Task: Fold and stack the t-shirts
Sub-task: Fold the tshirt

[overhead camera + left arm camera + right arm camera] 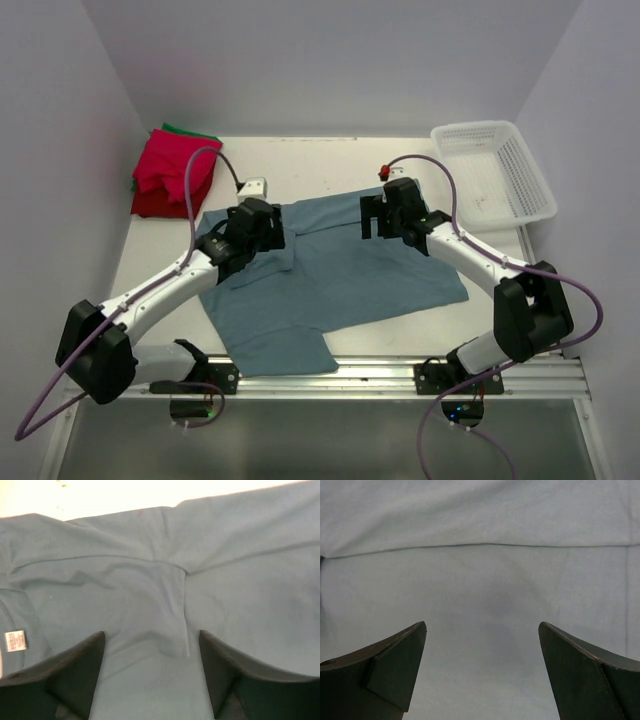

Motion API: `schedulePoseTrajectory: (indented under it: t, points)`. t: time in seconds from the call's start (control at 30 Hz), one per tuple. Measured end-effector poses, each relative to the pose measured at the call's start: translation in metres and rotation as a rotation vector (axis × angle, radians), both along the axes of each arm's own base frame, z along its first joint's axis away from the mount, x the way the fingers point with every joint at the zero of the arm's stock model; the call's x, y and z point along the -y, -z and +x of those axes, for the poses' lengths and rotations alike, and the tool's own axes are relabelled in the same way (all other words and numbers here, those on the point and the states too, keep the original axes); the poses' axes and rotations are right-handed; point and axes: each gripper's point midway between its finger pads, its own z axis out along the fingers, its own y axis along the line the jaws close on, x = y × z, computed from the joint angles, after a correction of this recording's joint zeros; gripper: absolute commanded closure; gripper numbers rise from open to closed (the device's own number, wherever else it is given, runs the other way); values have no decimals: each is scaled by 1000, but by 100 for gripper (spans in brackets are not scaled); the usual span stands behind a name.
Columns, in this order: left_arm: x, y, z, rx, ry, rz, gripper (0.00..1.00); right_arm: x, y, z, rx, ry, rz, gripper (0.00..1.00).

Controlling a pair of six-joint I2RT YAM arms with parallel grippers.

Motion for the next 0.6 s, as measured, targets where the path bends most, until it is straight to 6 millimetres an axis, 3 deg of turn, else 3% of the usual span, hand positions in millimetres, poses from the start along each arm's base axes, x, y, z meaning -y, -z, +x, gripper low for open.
schedulePoseTrajectory:
  t: [0.03,0.07,0.1,0.13,0.3,0.6]
  points:
    - [-3,4,7,-6,-8,-12,86,3,0,1,-2,9,-2,2]
    - [-9,11,16,-16,-28,-17,100,7,0,3,-4,24,2,38]
    - [-13,19,22,-29,-38,-15,100,12,-1,4,-5,37,2,84]
    - [-21,33,28,-57,-60,-10,100,20,-1,8,-6,64,6,100]
    - [-41,88,31,-184,-111,22,100,59,-9,30,2,221,12,100]
    - [-64,117,38,-235,-203,12,100,69,-3,25,-22,261,-33,100]
